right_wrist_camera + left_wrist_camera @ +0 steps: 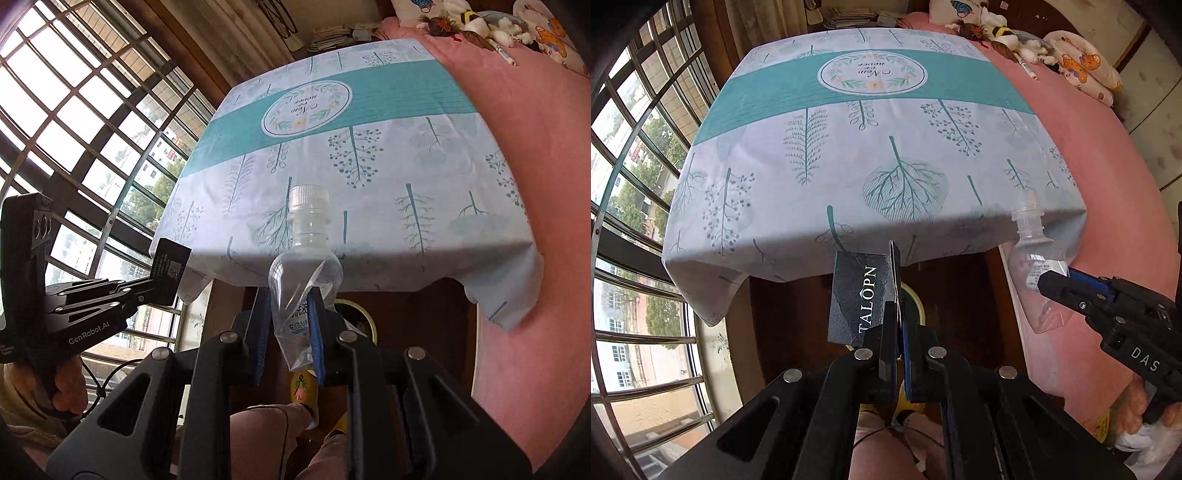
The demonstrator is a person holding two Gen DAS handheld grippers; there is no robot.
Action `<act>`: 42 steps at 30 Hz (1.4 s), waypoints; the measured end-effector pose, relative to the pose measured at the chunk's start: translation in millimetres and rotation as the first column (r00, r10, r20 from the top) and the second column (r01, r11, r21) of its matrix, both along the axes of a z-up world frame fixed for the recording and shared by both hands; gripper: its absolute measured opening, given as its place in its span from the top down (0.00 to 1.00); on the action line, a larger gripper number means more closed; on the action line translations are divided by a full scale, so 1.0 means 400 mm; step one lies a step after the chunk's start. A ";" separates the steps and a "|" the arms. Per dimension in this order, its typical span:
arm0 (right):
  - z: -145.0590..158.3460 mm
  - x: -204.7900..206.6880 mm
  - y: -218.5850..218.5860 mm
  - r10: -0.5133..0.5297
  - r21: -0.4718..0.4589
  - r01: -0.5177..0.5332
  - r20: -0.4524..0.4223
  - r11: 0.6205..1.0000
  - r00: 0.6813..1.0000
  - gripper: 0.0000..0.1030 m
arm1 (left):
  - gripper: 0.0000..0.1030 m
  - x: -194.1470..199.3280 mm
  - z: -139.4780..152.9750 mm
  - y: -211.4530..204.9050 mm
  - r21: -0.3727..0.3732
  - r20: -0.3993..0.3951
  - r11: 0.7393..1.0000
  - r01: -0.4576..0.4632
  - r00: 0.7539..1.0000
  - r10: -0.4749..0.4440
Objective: Collect trash
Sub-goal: 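Carry the black box and clear bottle down over the bin, then open both tools to drop the box and bottle into the bin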
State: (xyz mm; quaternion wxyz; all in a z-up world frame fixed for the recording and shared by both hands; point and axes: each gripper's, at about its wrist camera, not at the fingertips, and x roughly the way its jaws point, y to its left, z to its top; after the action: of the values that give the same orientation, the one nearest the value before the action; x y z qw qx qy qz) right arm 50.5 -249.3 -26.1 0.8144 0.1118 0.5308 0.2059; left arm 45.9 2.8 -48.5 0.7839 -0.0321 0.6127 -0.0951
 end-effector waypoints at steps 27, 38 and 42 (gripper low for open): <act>-0.882 0.043 0.162 -0.158 -0.055 0.149 -0.332 0.987 0.930 0.82 | 0.97 0.075 -0.819 0.006 -0.034 -0.191 0.996 0.080 0.978 -0.085; -1.079 0.041 0.157 -0.196 -0.132 0.161 -0.324 0.978 0.926 0.44 | 0.10 0.074 -0.942 0.032 -0.007 -0.168 1.000 0.024 0.985 -0.025; -1.092 0.029 0.160 -0.194 -0.164 0.151 -0.292 0.975 0.937 0.43 | 0.10 0.068 -0.934 0.047 0.009 -0.142 1.000 0.006 0.990 -0.004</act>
State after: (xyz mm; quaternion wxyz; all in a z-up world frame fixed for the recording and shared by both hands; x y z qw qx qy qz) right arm 62.0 -185.3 -463.1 0.7430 0.1314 0.6518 0.0761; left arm 73.1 21.6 -422.0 0.7381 -0.0335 0.6677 -0.0916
